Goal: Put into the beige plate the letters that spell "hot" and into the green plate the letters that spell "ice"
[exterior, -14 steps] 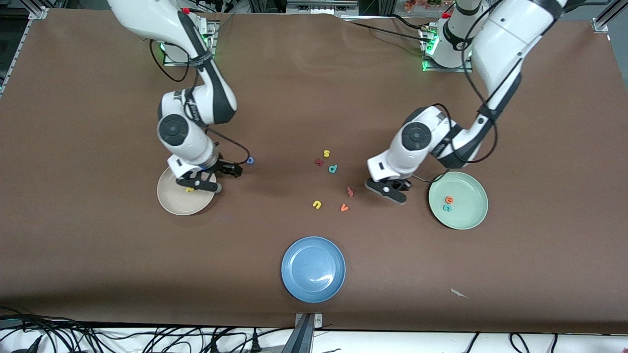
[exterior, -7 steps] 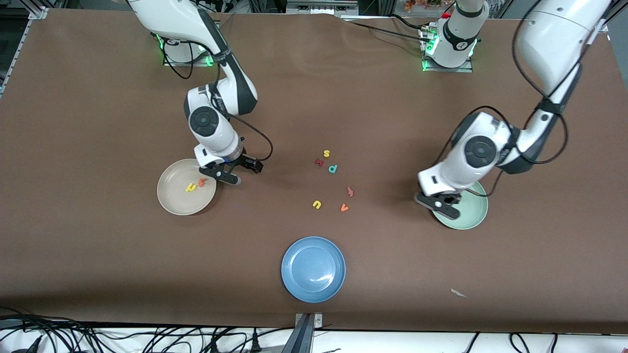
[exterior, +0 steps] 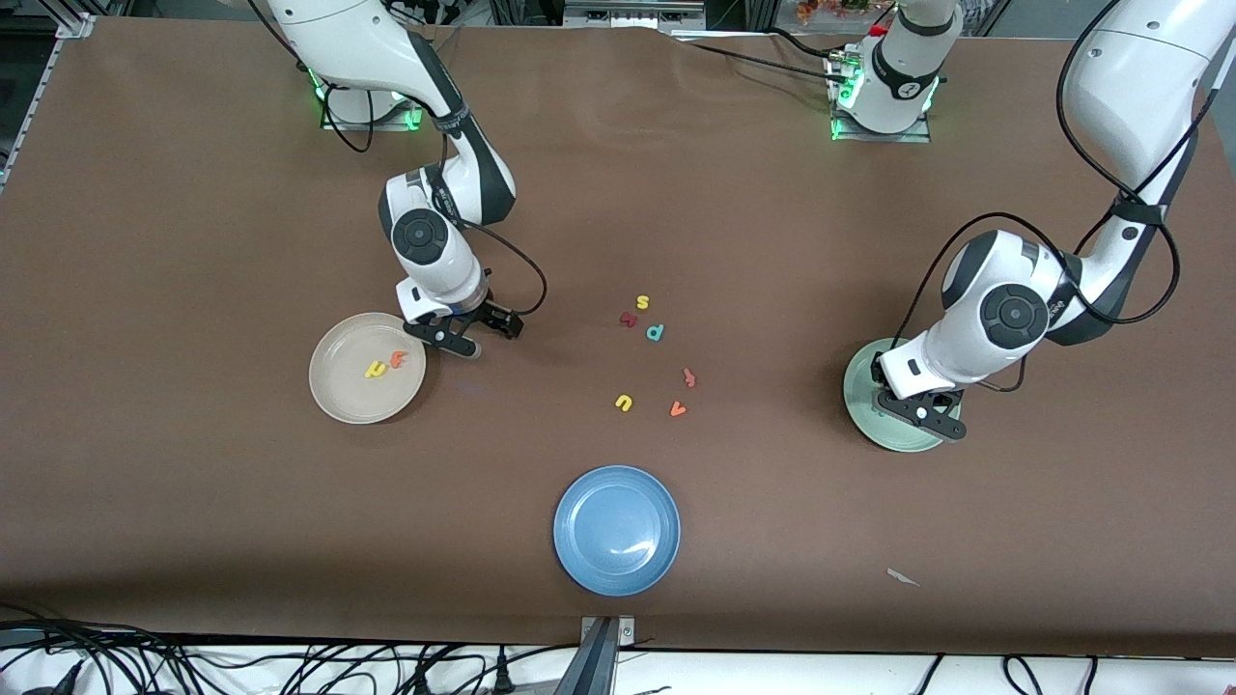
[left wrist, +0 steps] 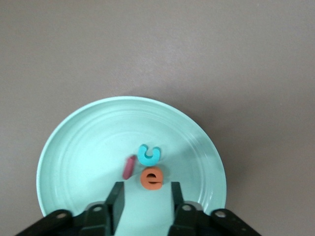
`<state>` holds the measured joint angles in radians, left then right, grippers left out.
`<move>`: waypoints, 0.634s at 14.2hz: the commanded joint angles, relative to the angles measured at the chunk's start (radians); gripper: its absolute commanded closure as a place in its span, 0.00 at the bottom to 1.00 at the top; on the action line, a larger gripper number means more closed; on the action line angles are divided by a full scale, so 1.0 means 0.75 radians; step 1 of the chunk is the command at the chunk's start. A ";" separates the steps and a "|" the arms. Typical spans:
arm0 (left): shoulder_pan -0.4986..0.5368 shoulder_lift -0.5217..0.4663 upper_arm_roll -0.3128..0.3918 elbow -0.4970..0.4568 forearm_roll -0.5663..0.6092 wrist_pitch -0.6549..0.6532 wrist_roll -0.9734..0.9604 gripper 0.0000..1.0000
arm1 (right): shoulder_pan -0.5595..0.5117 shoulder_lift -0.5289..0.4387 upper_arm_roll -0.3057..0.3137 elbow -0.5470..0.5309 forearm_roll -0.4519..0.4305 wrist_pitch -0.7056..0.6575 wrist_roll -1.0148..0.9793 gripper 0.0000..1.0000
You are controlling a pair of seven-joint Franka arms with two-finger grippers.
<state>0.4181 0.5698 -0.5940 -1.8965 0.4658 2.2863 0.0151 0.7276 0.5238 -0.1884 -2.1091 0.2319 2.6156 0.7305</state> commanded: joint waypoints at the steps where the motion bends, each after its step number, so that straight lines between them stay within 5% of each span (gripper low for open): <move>1: 0.048 -0.058 -0.106 0.005 -0.017 -0.101 -0.012 0.00 | 0.008 -0.021 0.008 -0.027 0.016 0.026 0.012 0.16; 9: 0.048 -0.287 -0.220 0.207 -0.232 -0.612 -0.034 0.00 | 0.008 -0.042 0.022 -0.049 0.016 0.016 0.014 0.39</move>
<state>0.4436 0.4099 -0.7294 -1.7938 0.3371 1.9349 0.0008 0.7278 0.5122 -0.1809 -2.1132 0.2319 2.6162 0.7322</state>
